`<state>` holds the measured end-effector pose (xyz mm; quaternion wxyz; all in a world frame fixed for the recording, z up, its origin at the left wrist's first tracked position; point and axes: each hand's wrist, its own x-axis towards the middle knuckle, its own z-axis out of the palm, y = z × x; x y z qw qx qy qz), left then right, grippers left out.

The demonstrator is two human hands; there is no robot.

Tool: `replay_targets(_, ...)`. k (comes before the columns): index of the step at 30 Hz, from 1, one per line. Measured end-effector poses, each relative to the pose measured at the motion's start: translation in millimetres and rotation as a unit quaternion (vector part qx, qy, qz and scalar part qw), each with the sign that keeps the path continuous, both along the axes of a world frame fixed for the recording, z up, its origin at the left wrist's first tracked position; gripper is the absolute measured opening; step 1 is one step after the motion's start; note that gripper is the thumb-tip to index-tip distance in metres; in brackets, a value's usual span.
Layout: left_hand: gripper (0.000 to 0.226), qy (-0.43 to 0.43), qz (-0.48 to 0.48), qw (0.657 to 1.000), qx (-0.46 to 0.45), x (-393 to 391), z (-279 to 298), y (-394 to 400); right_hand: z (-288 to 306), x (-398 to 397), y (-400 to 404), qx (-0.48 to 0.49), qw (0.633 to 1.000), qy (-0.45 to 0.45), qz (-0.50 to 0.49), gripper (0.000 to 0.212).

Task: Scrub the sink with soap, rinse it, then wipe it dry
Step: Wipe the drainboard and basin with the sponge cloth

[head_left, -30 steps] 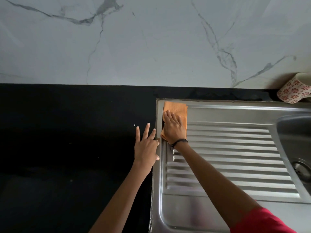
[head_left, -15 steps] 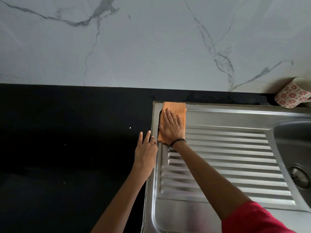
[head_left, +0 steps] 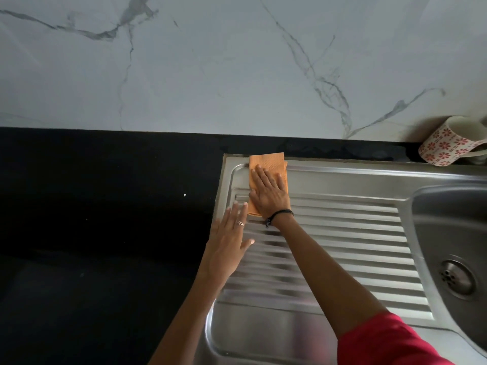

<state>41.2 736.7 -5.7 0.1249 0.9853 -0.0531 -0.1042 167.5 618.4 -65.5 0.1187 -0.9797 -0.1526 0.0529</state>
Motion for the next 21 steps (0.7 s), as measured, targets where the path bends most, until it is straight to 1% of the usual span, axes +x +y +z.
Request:
replay_targets(2, 0.077, -0.021, -0.001, 1.000, 0.010, -3.7, -2.5, -7.7, 0.5, -0.4, -18.5, -0.004, 1.000, -0.001, -0.004, 0.056)
replay_targets(5, 0.075, -0.055, 0.002, 0.998, -0.010, -17.0, -9.7, -19.6, 0.9, -1.3, -49.6, -0.007, 1.000, 0.004, -0.018, 0.056)
replay_targets(8, 0.072, -0.055, 0.004, 0.998, -0.028, -35.1, -22.7, -29.1, 1.0, -1.5, -80.2, -0.016, 0.999, 0.008, -0.034, 0.056)
replay_targets(14, 0.071, -0.032, -0.025, 0.999, 0.009, -60.5, -38.1, -67.8, 1.3, -3.8, -128.0, -0.017, 0.998, 0.008, -0.056, 0.055)
replay_targets(18, 0.070, -0.017, -0.023, 1.000, -0.005, -71.2, -37.0, -88.7, -1.6, -4.7, -155.3, -0.006, 0.997, 0.005, -0.073, 0.054)
replay_targets(21, 0.069, -0.027, -0.027, 0.999, -0.010, -78.0, -36.5, -98.4, -3.3, -5.2, -181.6, 0.000, 0.995, -0.002, -0.096, 0.053)
